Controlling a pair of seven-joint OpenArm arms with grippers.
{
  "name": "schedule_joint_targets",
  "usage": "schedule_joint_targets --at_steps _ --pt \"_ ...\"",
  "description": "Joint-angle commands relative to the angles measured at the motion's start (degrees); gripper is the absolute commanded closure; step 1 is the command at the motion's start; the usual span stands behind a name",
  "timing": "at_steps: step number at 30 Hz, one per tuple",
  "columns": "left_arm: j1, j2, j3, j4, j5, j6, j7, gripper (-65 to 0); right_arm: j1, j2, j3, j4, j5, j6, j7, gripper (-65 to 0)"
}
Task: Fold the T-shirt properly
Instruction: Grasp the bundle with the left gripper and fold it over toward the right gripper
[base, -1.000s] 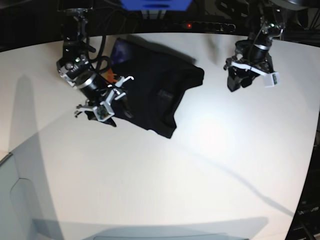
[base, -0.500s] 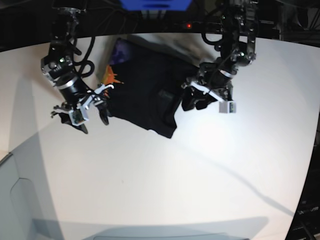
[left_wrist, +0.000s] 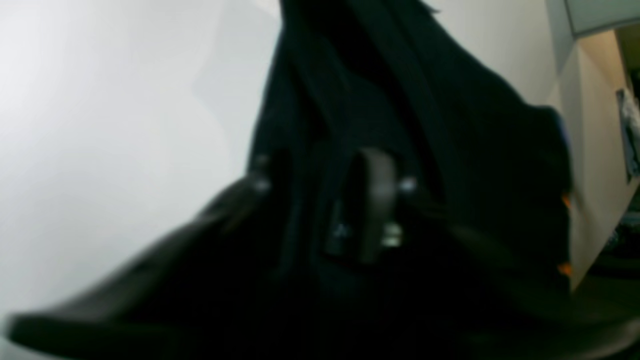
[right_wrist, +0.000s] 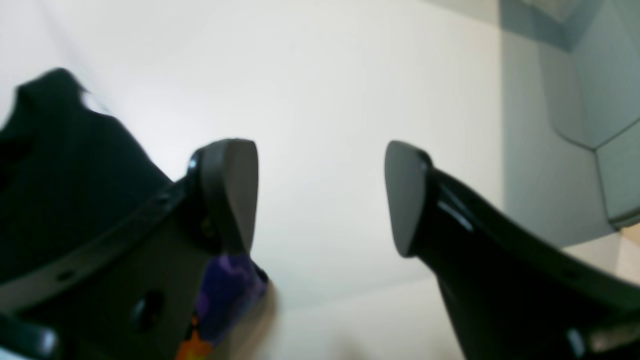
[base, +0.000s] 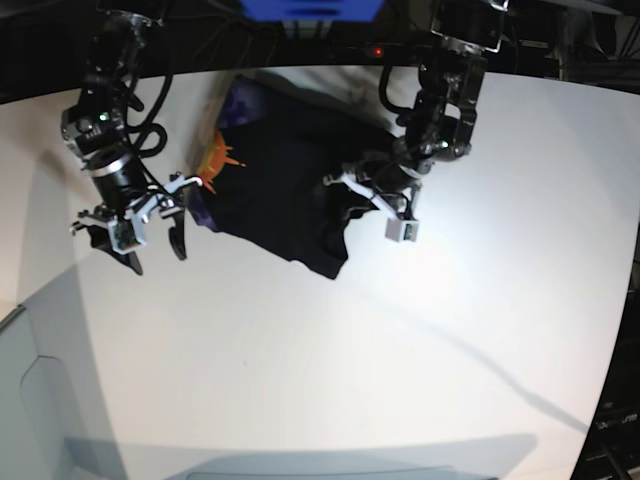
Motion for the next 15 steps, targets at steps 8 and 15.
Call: schedule_joint_targets --at_steps 8,15 --pt "-13.9 0.2 2.6 -16.3 0.2 -0.2 7.5 0.0 1.2 0.5 4.7 2.2 0.9 -0.4 1.6 -40.5" --pt "-30.3 0.3 24.4 -27.3 0.2 -0.3 2.7 -0.1 0.5 0.3 5.5 2.2 0.9 -0.4 1.6 -40.4"
